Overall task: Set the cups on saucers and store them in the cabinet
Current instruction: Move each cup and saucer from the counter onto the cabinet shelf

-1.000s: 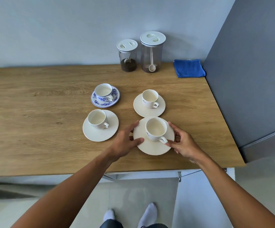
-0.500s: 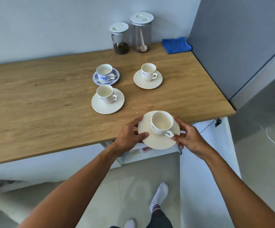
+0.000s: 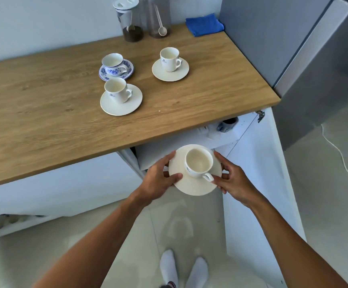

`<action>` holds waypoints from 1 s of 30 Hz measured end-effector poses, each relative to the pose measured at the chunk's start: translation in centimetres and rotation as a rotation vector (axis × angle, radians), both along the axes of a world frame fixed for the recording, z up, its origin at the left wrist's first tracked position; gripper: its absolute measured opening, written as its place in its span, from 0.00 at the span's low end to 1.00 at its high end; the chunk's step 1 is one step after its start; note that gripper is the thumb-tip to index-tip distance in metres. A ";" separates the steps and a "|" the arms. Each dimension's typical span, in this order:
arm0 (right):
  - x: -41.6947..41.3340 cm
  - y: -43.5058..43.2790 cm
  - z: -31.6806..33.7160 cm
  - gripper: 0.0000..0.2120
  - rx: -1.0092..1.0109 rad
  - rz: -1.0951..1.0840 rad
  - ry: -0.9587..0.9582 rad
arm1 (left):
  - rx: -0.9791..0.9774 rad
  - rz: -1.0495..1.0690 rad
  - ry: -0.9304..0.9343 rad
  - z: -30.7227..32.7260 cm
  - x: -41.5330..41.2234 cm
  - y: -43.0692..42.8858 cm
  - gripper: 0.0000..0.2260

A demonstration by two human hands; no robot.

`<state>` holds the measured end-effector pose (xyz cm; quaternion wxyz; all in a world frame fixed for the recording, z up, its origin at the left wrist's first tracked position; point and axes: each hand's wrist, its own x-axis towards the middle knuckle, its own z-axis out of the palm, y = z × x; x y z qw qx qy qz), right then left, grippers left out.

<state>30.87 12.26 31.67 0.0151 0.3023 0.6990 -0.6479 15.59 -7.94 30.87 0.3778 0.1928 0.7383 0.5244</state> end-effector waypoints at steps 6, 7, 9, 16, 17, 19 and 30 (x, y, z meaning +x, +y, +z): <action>-0.1 0.4 -4.6 0.39 0.012 -0.035 -0.025 | -0.033 0.012 -0.047 -4.7 -0.2 1.2 0.33; -0.5 0.6 -5.5 0.39 0.015 -0.035 -0.027 | -0.034 0.010 -0.049 -5.6 -0.7 1.5 0.33; -1.5 1.1 -7.4 0.39 0.031 -0.026 -0.026 | -0.039 0.007 -0.046 -7.3 -1.8 2.0 0.33; -7.6 5.2 -16.2 0.39 0.078 -0.026 0.015 | 0.010 0.022 -0.049 -15.2 -7.7 6.1 0.33; -8.8 6.0 -17.5 0.39 0.083 -0.024 0.025 | 0.016 0.019 -0.036 -16.6 -8.9 7.0 0.33; -11.1 7.7 -20.3 0.39 0.083 -0.019 0.049 | 0.031 0.018 -0.023 -19.0 -11.2 8.6 0.33; -22.4 15.8 -30.7 0.37 0.171 0.013 0.216 | 0.136 0.022 0.096 -29.2 -21.3 16.0 0.30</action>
